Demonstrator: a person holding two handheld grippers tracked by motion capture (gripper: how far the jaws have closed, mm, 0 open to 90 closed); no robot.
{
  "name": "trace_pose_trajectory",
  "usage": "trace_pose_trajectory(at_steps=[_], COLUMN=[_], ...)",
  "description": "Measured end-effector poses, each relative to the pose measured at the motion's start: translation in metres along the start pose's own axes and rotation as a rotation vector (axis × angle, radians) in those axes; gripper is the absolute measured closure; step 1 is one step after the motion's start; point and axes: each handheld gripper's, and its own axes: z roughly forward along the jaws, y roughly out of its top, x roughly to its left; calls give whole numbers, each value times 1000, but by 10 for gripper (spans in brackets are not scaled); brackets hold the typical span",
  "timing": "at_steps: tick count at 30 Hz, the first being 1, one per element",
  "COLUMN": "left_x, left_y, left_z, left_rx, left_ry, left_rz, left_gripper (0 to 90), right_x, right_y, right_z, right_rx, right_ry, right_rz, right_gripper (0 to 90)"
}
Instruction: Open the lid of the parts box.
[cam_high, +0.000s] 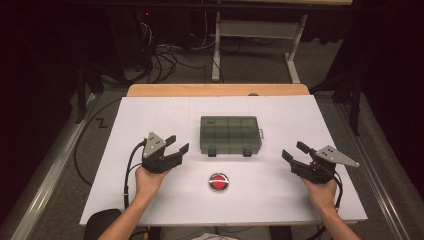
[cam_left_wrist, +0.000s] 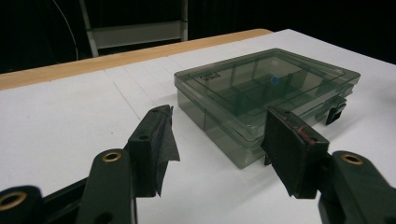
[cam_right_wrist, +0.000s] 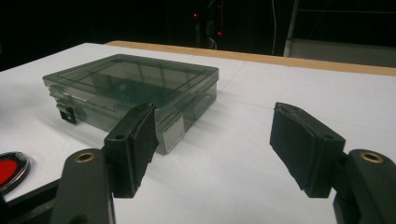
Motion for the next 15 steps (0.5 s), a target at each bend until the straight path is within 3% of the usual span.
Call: trace_pose_trajectory(at_steps=[15], left_x=[-3], left_y=[3], left_z=[12], left_rx=[14], left_ry=[0], left_rz=[17], left_gripper=[424], right_x=[0], right_y=[3], right_z=[12], right_rx=[18], right_ry=[11], right_rz=[-1], right_gripper=[350])
